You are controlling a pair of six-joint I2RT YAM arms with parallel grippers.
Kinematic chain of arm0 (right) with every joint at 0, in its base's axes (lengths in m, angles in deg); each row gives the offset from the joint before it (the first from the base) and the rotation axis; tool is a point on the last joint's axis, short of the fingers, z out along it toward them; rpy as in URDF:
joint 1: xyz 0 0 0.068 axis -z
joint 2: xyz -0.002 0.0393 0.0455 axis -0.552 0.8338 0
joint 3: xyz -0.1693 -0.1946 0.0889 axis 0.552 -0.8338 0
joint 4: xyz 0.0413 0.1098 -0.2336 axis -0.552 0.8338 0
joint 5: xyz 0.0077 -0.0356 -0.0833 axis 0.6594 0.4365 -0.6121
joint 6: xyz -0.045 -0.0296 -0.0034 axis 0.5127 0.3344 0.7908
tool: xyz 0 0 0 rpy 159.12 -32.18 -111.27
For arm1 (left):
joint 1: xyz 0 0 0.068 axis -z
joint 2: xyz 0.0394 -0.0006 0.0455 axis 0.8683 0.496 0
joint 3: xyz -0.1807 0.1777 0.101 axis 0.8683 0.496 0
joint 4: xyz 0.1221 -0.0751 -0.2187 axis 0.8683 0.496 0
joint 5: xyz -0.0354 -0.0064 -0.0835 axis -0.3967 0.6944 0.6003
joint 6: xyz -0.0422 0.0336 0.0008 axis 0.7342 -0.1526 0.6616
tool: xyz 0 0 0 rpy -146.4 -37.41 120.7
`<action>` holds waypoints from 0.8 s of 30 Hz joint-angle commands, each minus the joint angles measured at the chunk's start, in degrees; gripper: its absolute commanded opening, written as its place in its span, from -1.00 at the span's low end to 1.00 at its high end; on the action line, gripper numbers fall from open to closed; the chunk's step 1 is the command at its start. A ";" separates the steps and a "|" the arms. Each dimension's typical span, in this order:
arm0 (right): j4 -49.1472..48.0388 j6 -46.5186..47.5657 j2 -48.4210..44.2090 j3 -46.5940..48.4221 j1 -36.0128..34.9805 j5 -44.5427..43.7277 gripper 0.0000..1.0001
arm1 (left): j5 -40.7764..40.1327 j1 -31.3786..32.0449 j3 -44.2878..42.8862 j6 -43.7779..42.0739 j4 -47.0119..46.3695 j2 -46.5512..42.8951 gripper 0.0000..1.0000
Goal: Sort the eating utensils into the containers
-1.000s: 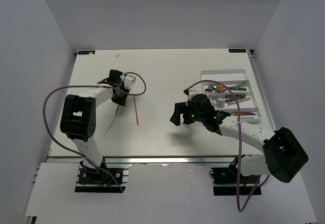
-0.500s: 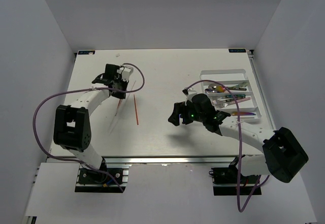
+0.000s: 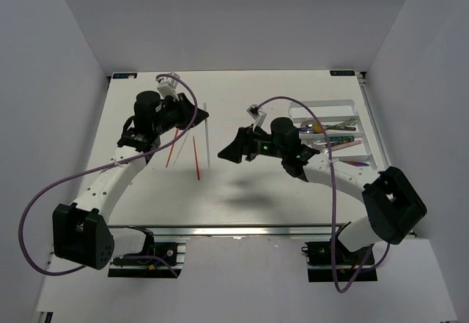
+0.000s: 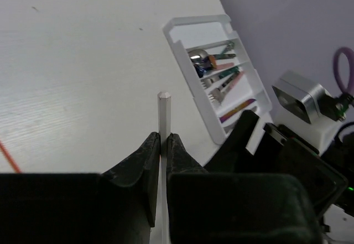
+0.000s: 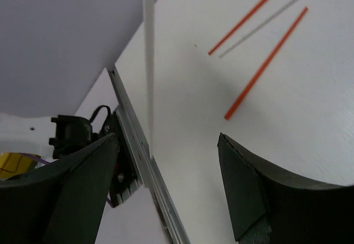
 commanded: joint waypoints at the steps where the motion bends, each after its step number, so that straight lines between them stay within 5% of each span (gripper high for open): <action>1: -4.08 -3.27 3.67 6.07 -0.06 3.81 0.54 | 3.66 1.34 2.73 9.73 -8.02 -2.04 -1.00; 11: -5.84 -6.35 13.34 16.08 -1.20 3.73 0.33 | 10.06 1.96 8.53 17.82 -18.91 -1.61 -1.00; 15: -5.40 -6.26 16.15 19.69 -1.20 2.85 -0.18 | 10.25 1.96 8.80 17.74 -20.33 -0.73 -1.00; 16: -5.40 -6.26 16.24 20.13 -1.12 2.58 -0.64 | 9.90 1.96 8.80 17.21 -20.07 -0.64 -0.96; 17: -5.48 -6.26 16.33 20.75 -1.20 2.06 -0.96 | 8.94 1.96 7.93 16.51 -17.80 0.06 -0.86; 20: -3.12 -6.35 16.42 21.54 -0.59 -3.20 -1.00 | 2.63 1.96 2.92 10.81 -9.46 0.59 -0.11; 21: 2.02 -6.61 16.59 21.98 0.98 -5.40 -1.00 | -4.10 2.04 1.43 8.01 -3.34 -0.36 0.91; 24: 10.48 -13.36 16.51 21.12 8.60 -12.79 -1.00 | -22.96 1.96 -3.84 6.31 6.78 -5.00 0.96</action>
